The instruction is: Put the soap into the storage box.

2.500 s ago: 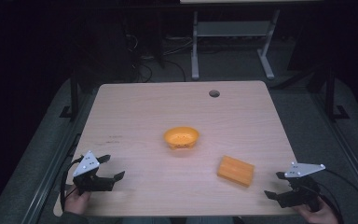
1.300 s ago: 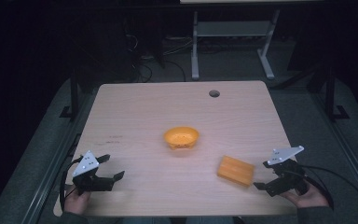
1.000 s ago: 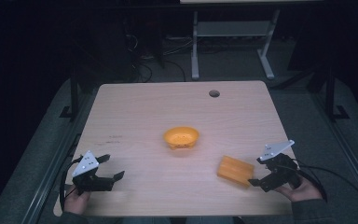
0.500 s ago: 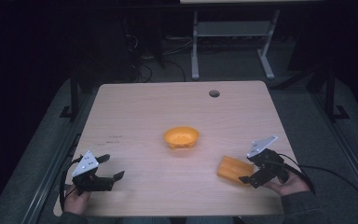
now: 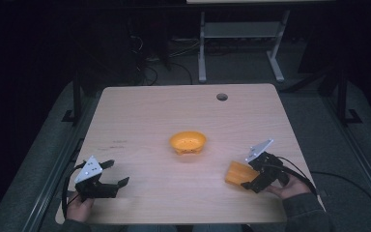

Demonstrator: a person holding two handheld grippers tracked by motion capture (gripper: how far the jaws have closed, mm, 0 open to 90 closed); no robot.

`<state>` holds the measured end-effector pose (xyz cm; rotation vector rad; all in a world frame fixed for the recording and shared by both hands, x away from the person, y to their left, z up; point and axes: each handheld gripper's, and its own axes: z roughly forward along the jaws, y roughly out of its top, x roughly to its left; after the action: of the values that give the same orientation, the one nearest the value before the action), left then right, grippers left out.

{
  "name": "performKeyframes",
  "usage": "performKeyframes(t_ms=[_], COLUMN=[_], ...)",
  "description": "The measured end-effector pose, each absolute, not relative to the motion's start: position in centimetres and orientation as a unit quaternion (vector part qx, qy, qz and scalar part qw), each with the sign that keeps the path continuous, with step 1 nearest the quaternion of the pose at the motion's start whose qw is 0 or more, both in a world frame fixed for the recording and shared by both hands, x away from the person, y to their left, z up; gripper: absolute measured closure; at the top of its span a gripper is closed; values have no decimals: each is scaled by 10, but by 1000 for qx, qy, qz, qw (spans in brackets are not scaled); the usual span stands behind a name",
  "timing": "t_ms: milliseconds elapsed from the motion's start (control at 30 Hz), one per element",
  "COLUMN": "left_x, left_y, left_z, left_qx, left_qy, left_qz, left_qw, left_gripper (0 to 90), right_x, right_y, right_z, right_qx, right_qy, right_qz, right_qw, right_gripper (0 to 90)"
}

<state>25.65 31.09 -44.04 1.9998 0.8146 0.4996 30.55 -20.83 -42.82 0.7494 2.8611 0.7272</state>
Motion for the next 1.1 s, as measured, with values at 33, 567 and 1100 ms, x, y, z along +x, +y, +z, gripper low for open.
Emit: performKeyframes(t_ms=[33, 567, 1100], left_x=[256, 256, 256], left_y=[311, 311, 311], left_z=[-440, -440, -439], left_qx=[808, 808, 807], left_qy=[329, 328, 328], left_qz=[202, 201, 202], left_qw=[446, 446, 448], left_gripper=[143, 143, 143], right_x=[306, 313, 315], right_y=[-207, -194, -188], right_z=[-429, -442, -451], right_qx=[246, 234, 240], right_qy=[939, 951, 952], right_qz=[235, 199, 182], right_qw=[48, 42, 46], right_gripper=[141, 141, 183])
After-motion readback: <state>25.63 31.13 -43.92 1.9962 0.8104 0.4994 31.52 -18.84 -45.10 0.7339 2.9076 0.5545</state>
